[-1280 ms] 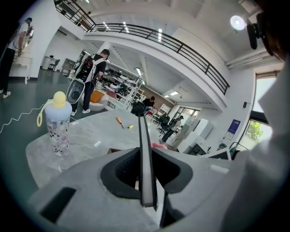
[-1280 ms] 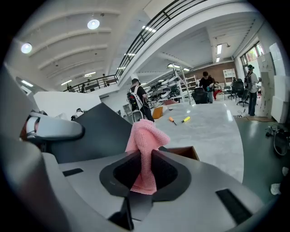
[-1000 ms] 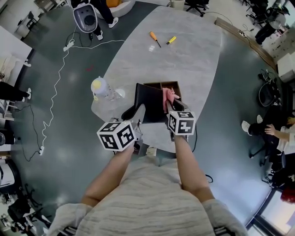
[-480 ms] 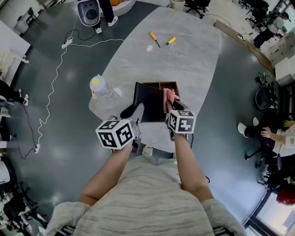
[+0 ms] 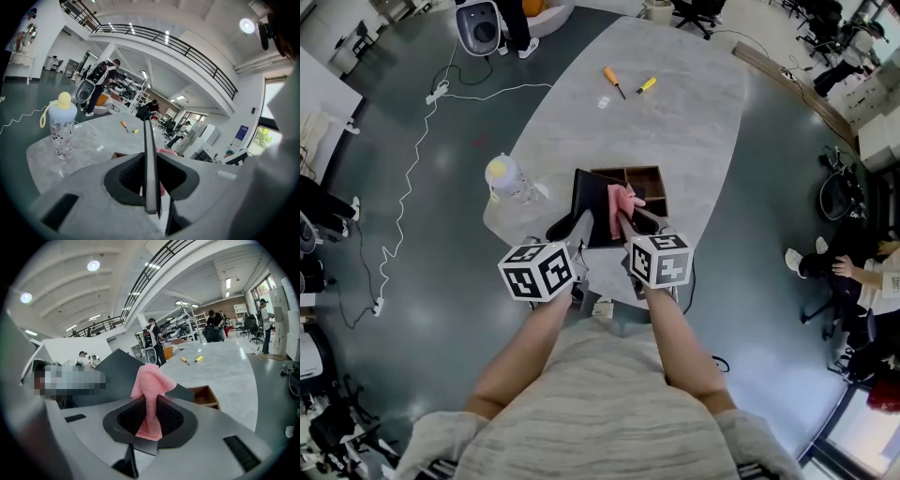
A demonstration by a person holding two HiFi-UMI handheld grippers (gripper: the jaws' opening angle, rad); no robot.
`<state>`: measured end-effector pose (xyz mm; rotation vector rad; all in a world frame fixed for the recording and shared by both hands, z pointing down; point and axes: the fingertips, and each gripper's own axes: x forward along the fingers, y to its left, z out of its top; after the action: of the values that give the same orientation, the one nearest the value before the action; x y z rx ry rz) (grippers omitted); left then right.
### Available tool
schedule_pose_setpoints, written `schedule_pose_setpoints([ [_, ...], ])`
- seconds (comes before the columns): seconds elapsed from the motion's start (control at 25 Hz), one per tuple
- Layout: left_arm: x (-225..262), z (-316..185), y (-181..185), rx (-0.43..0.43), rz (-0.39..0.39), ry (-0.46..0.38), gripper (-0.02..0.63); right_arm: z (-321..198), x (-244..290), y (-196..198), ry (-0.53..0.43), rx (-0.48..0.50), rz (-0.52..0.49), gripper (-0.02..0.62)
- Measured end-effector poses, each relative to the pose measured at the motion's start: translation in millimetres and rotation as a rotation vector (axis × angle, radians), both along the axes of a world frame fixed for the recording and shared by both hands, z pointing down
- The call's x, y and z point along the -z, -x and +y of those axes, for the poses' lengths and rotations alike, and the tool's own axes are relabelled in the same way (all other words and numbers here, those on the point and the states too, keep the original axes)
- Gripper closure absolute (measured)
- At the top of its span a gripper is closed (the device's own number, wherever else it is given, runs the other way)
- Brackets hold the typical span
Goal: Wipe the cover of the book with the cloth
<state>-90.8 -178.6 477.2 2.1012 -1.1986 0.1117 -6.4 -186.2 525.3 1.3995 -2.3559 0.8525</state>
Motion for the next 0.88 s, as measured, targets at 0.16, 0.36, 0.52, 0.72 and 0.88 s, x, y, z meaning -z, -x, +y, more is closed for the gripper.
schedule_pose_setpoints([
  [0.16,2,1,-1,0.002,-0.001,-0.004,0.527,8,19,16,-0.024,0.030,-0.039,0.537],
  [0.36,2,0,-2,0.009,-0.005,-0.012,0.528,19,36,35,-0.033,0.067,-0.105,0.537],
  [0.52,2,1,-3,0.015,-0.006,-0.015,0.527,26,40,38,0.005,0.055,-0.197,0.537],
  [0.72,4,1,-3,0.014,-0.015,-0.018,0.528,30,43,40,0.011,0.043,-0.240,0.537],
  [0.88,4,1,-4,0.007,-0.024,-0.018,0.528,26,30,33,-0.002,0.041,-0.176,0.537],
])
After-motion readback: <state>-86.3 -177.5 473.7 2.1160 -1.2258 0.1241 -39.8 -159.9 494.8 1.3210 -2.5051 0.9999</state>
